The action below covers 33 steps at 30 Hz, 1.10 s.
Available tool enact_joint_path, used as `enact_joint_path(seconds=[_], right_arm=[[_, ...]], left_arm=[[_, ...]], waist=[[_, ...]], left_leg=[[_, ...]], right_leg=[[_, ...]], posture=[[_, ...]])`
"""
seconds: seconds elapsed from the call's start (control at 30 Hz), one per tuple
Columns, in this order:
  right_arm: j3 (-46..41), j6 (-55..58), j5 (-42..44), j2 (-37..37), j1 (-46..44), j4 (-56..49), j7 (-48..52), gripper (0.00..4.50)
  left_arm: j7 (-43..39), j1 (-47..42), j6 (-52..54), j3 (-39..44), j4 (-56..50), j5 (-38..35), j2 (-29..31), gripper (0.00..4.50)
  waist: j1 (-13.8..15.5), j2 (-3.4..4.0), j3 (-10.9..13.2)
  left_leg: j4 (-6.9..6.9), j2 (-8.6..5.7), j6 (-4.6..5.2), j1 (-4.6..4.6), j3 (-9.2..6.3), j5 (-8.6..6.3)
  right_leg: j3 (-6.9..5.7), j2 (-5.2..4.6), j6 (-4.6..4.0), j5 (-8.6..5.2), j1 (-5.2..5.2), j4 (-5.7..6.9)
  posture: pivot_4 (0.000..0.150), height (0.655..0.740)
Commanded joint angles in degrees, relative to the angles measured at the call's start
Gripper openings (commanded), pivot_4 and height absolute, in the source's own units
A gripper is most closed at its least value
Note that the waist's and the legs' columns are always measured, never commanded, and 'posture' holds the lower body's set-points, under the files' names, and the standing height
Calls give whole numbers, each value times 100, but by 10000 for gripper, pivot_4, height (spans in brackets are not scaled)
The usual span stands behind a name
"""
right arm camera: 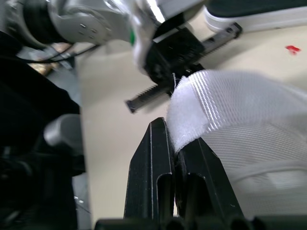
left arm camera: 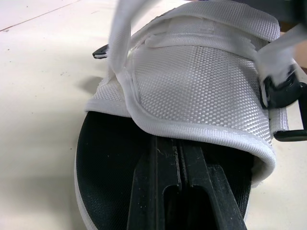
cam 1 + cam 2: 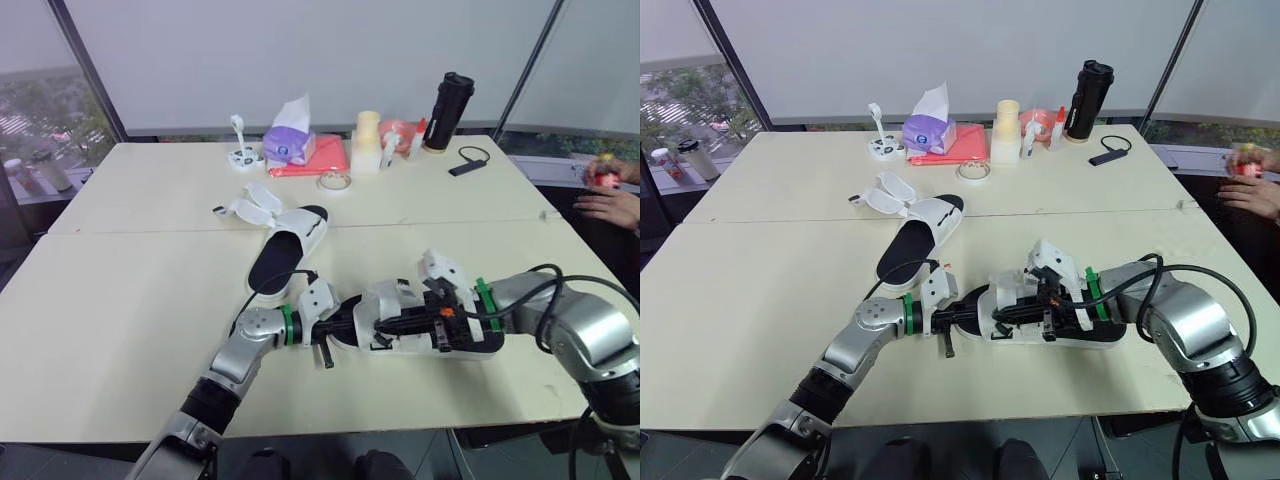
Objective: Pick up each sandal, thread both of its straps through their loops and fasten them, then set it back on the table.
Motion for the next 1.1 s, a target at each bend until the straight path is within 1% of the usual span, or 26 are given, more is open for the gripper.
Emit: enact_joint_path(seconds=[0.03, 0.13, 0.27, 0.33, 0.47, 0.73, 0.77, 0.8, 0.83, 0.9, 1.1], right_arm=[[-124, 166, 241, 52, -66, -3, 7, 423], [-188, 268, 402, 284, -192, 110, -108, 423], [-359, 552, 738, 820, -475, 497, -375, 423], [-295, 573, 697, 928, -573, 742, -362, 423], [-146, 560, 609, 895, -646, 983, -204, 423], [62, 381, 417, 719, -690, 1148, 113, 423], [-30, 365, 393, 732, -661, 1129, 3, 6165], [-98, 352, 373, 743, -640, 1114, -79, 9529], [-400, 483, 515, 825, -521, 988, -364, 13438], [-874, 698, 763, 949, -229, 664, -845, 23684], [-1554, 1086, 1275, 1248, 546, -270, -1812, 23684]], left_arm=[[79, 173, 210, -95, 458, 225, 86, 0], [85, 170, 217, -86, 476, 217, 73, 0], [103, 179, 225, -78, 462, 225, 75, 0], [114, 185, 215, -69, 476, 232, 86, 0], [126, 202, 211, -59, 481, 239, 105, 0], [155, 245, 281, -30, 461, 219, 107, 0], [157, 257, 289, -29, 445, 219, 114, 0], [160, 265, 294, -28, 434, 220, 120, 0], [177, 287, 290, -21, 412, 224, 131, 0], [207, 322, 292, -6, 391, 224, 144, 0], [161, 298, 295, -26, 436, 209, 142, 0]], waist=[[-1, 0, 0], [0, 0, 0], [-7, -1, 1], [-6, -1, 1], [-5, -1, 1], [-10, 0, 0], [-12, 0, 0], [-14, 0, 0], [-10, 0, 0], [1, 0, 0], [-12, 1, -1]], left_leg=[[0, 0, 0, 0, 1, 0], [1, 0, 0, 0, 1, 0], [2, 1, 0, -2, 2, 0], [3, 1, 0, -3, 0, 0], [2, 1, 0, -4, 1, 0], [2, 1, 0, -4, 1, 0], [2, 1, 0, -4, 1, 0], [2, 1, 0, -4, 1, 0], [2, 1, 0, -4, 1, 0], [2, 2, 0, -6, -1, 0], [0, 5, 0, -12, -2, 0]], right_leg=[[0, 0, 0, 0, 0, 0], [0, 0, 0, 0, 0, 0], [1, 0, 0, 0, -3, 0], [1, -1, 0, 1, -3, 1], [0, -4, 0, 1, -3, 0], [0, -3, 0, 1, -4, 0], [0, -3, -1, 0, -4, 0], [0, -3, 0, 1, -4, 0], [0, -3, 0, 1, -5, 0], [0, -3, 0, 1, -6, 0], [0, -5, 0, 1, -10, 0]], posture=[[1500, 7400], [1500, 7400], [1500, 7400], [1500, 7400], [1500, 7400], [1500, 7400], [1500, 7400], [1500, 7400], [1500, 7400], [1500, 7400], [1500, 7400]])
